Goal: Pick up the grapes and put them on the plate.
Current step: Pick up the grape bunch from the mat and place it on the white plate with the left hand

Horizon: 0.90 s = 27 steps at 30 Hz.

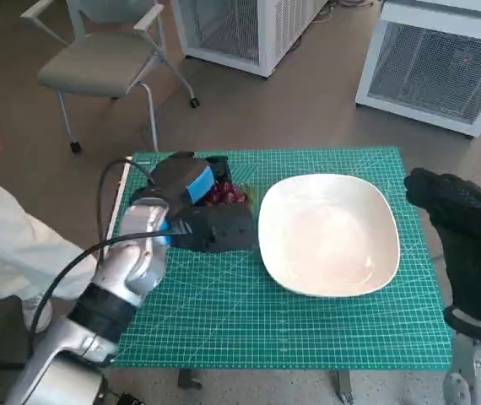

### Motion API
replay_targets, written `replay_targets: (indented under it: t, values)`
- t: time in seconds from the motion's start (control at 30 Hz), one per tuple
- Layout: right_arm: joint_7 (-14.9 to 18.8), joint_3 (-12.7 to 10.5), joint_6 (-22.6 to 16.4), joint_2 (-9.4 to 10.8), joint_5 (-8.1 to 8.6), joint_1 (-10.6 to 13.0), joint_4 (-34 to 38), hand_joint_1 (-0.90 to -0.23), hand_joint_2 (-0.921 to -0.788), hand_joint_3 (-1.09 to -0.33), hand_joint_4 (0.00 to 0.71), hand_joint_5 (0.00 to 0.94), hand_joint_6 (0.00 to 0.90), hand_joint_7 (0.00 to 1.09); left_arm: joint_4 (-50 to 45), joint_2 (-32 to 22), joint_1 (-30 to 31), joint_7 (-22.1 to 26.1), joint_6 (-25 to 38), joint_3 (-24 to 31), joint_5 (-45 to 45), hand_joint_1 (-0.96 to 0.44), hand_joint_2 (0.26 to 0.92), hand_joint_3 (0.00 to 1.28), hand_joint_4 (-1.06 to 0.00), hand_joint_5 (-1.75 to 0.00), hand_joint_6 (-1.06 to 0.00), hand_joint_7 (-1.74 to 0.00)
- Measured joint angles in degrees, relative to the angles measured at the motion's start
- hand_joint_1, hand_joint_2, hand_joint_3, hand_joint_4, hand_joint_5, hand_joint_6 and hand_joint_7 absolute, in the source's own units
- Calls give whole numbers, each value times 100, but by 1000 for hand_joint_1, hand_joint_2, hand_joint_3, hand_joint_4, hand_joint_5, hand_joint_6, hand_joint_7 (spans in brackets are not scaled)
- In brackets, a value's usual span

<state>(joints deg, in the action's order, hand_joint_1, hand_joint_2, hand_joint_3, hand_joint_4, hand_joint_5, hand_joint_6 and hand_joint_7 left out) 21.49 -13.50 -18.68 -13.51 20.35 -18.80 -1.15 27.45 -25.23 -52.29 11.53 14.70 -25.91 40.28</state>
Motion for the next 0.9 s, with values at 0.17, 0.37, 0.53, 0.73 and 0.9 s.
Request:
replay_targets:
  t: [0.17,0.37,0.53,0.73,0.9]
  values:
    - [2,2,-2,1,-1,-2,6,-651,-921,-691,359,5,-1,677,-466,-89,208,107,33,102,10,0,916,116,-627,-1352,-617,-1060]
    - [3,4,-2,1,0,-4,13,-652,-921,-689,360,5,-1,677,-816,-139,344,242,45,166,19,0,920,88,-683,-1234,-595,-1139]
    - [3,5,-2,1,0,-4,13,-653,-921,-688,360,5,-1,678,-962,-138,359,296,49,181,25,1,920,85,-687,-1232,-599,-1135]
    - [3,-1,0,0,3,-3,11,-652,-921,-688,360,5,-1,678,-1027,-110,359,306,86,182,59,1,919,83,-690,-1226,-600,-1136]
    - [3,-9,3,-1,14,-3,8,-647,-921,-688,359,4,-1,677,-1070,27,358,366,269,159,200,1,920,69,-712,-1215,-611,-1111]
